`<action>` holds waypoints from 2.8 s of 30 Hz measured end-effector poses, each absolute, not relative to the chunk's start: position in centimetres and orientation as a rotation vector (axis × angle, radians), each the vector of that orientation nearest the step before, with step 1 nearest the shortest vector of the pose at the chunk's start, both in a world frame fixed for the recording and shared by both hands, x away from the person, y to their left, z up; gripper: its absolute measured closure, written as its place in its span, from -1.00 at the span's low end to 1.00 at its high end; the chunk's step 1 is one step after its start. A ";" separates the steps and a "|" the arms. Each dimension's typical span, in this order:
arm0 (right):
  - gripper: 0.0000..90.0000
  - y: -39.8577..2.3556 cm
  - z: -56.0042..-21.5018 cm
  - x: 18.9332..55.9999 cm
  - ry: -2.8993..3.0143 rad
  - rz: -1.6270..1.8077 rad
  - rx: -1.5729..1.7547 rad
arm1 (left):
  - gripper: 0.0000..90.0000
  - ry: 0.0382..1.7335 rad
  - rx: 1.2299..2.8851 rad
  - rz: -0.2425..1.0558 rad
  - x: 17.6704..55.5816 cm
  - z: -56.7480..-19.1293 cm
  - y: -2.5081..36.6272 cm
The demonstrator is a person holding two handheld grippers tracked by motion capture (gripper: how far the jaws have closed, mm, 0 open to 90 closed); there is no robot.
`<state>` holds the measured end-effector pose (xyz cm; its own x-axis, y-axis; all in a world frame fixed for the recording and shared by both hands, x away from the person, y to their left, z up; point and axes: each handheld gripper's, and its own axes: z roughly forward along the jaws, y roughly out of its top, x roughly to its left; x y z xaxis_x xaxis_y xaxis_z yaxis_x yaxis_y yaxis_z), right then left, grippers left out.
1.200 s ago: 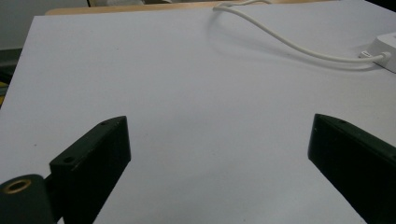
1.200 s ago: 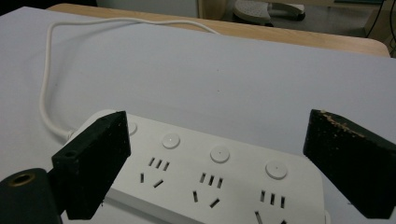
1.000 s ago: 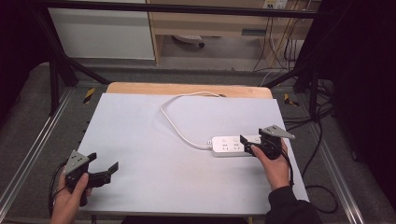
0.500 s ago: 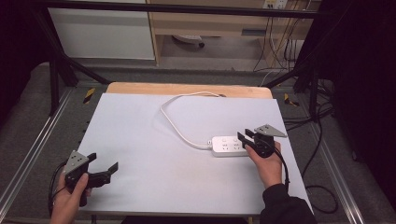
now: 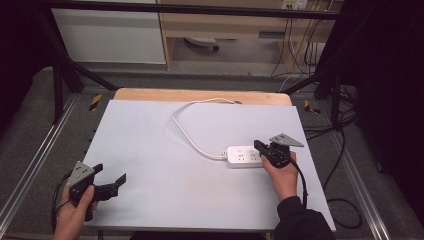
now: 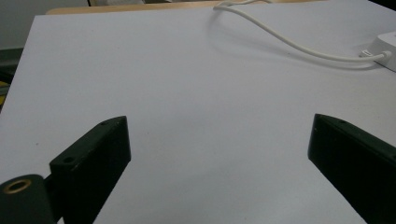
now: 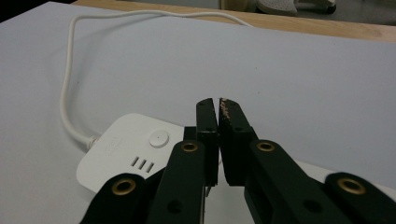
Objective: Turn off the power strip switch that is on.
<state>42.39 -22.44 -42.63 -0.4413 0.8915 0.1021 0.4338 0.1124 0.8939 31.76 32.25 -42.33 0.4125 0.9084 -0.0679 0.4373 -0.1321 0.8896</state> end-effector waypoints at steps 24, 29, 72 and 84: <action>1.00 -22.2 -43.4 42.6 1.943 1.293 1.315 | -0.88 1.165 1.743 0.635 31.7 -42.3 32.1; 1.00 -21.9 -43.6 42.7 1.918 1.316 1.337 | -0.88 1.163 1.747 0.632 31.7 -42.3 31.9; 1.00 -21.3 -44.6 43.1 1.915 1.274 1.372 | -0.87 1.161 1.730 0.638 31.7 -42.1 32.2; 1.00 -21.3 -44.8 43.2 1.919 1.262 1.374 | -0.87 1.161 1.729 0.637 31.7 -42.1 32.2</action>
